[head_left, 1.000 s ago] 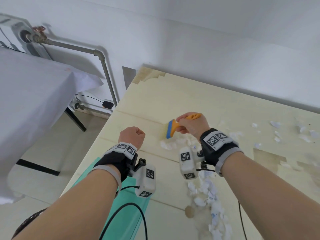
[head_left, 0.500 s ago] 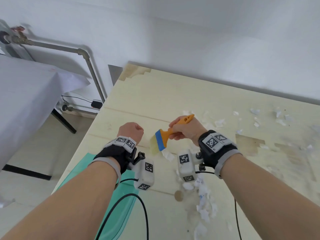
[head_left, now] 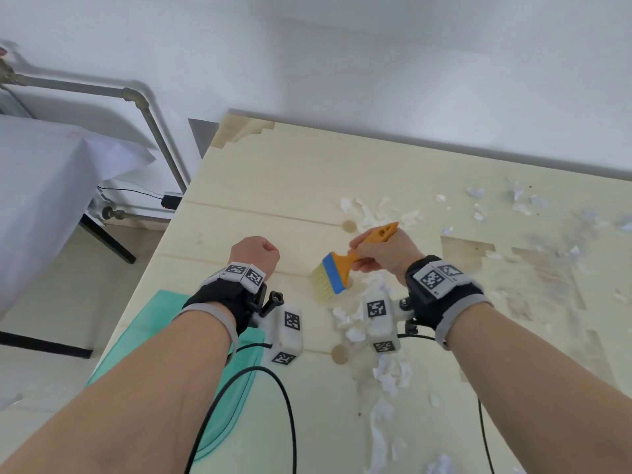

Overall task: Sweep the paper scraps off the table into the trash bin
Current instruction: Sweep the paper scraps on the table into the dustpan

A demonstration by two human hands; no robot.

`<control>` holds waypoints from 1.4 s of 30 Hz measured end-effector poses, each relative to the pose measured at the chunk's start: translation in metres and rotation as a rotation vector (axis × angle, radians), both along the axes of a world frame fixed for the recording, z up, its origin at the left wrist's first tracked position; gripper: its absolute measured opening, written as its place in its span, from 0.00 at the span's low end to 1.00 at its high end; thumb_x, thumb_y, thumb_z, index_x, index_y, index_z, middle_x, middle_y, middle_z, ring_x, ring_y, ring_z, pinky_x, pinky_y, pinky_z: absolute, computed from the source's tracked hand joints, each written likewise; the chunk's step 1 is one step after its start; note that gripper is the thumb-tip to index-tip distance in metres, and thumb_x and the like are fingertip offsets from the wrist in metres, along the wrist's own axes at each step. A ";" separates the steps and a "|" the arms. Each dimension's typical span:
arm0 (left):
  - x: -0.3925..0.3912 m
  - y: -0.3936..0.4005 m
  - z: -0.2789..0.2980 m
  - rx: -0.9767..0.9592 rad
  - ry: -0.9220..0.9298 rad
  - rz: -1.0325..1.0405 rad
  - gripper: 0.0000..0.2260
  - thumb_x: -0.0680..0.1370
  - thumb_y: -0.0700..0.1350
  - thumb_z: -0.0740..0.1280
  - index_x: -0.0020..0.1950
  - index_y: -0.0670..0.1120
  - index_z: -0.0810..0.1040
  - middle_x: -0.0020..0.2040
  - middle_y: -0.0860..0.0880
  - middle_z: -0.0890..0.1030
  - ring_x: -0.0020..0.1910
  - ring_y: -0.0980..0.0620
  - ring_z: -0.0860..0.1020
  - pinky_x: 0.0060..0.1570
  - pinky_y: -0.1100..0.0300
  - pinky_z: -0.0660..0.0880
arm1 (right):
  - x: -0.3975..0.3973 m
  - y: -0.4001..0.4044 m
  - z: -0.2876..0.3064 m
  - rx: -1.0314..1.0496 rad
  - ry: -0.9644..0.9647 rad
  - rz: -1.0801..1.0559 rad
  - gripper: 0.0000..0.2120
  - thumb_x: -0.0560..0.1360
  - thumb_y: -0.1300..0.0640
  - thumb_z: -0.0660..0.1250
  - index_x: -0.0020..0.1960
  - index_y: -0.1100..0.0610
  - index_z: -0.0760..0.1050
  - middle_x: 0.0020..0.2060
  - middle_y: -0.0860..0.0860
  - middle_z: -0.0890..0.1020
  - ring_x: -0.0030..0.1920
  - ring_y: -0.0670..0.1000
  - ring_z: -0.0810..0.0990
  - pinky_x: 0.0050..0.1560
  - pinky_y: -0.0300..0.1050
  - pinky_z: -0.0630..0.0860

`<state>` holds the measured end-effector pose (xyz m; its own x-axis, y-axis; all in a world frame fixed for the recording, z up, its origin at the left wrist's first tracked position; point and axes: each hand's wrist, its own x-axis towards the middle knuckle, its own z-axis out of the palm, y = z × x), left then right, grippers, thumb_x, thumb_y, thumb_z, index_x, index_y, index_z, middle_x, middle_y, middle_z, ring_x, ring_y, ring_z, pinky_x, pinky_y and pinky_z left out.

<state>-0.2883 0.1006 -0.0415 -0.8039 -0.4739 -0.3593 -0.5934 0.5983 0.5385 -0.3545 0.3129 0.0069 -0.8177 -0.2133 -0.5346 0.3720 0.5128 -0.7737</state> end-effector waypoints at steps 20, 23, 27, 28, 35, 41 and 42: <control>0.036 0.022 0.006 0.079 -0.006 -0.010 0.09 0.78 0.43 0.64 0.51 0.43 0.82 0.52 0.45 0.83 0.54 0.44 0.79 0.51 0.58 0.74 | 0.034 0.060 -0.004 0.215 0.122 -0.184 0.05 0.72 0.67 0.67 0.39 0.62 0.79 0.36 0.63 0.81 0.33 0.57 0.80 0.47 0.50 0.82; 0.046 0.027 0.006 0.087 -0.018 0.027 0.09 0.78 0.44 0.63 0.52 0.43 0.82 0.53 0.44 0.83 0.54 0.44 0.79 0.52 0.58 0.74 | 0.028 0.071 0.004 0.143 0.197 -0.264 0.02 0.72 0.65 0.67 0.40 0.63 0.78 0.36 0.62 0.82 0.29 0.54 0.80 0.38 0.45 0.82; 0.060 0.041 0.009 0.098 -0.001 0.086 0.09 0.78 0.42 0.63 0.52 0.43 0.82 0.52 0.43 0.83 0.54 0.44 0.80 0.55 0.55 0.76 | 0.053 0.049 -0.001 -0.030 0.024 -0.024 0.03 0.72 0.67 0.67 0.40 0.62 0.78 0.40 0.64 0.83 0.28 0.52 0.81 0.32 0.39 0.81; 0.062 0.043 0.010 0.106 0.009 0.098 0.09 0.78 0.42 0.63 0.52 0.43 0.82 0.52 0.43 0.83 0.54 0.44 0.80 0.56 0.54 0.77 | 0.061 0.044 -0.005 -0.025 -0.015 0.042 0.04 0.72 0.68 0.67 0.40 0.62 0.79 0.41 0.64 0.83 0.29 0.52 0.81 0.34 0.39 0.81; 0.088 0.067 0.008 0.180 0.017 0.186 0.08 0.77 0.40 0.63 0.50 0.41 0.81 0.51 0.41 0.84 0.53 0.43 0.81 0.55 0.50 0.78 | 0.060 0.084 -0.006 0.168 0.167 -0.113 0.06 0.72 0.66 0.66 0.45 0.68 0.79 0.34 0.62 0.80 0.35 0.59 0.79 0.49 0.53 0.81; 0.103 0.084 0.006 0.198 -0.009 0.212 0.09 0.77 0.40 0.62 0.51 0.40 0.81 0.38 0.45 0.81 0.51 0.43 0.82 0.50 0.56 0.77 | 0.089 0.072 -0.001 -0.110 0.012 0.032 0.05 0.71 0.69 0.68 0.39 0.61 0.79 0.36 0.62 0.82 0.28 0.52 0.81 0.35 0.41 0.81; 0.105 0.087 0.007 0.199 -0.008 0.210 0.09 0.77 0.40 0.62 0.51 0.40 0.81 0.36 0.46 0.80 0.50 0.43 0.82 0.49 0.57 0.76 | 0.096 0.068 -0.006 -0.092 -0.004 0.088 0.06 0.71 0.70 0.67 0.38 0.61 0.79 0.36 0.62 0.82 0.27 0.51 0.80 0.34 0.40 0.81</control>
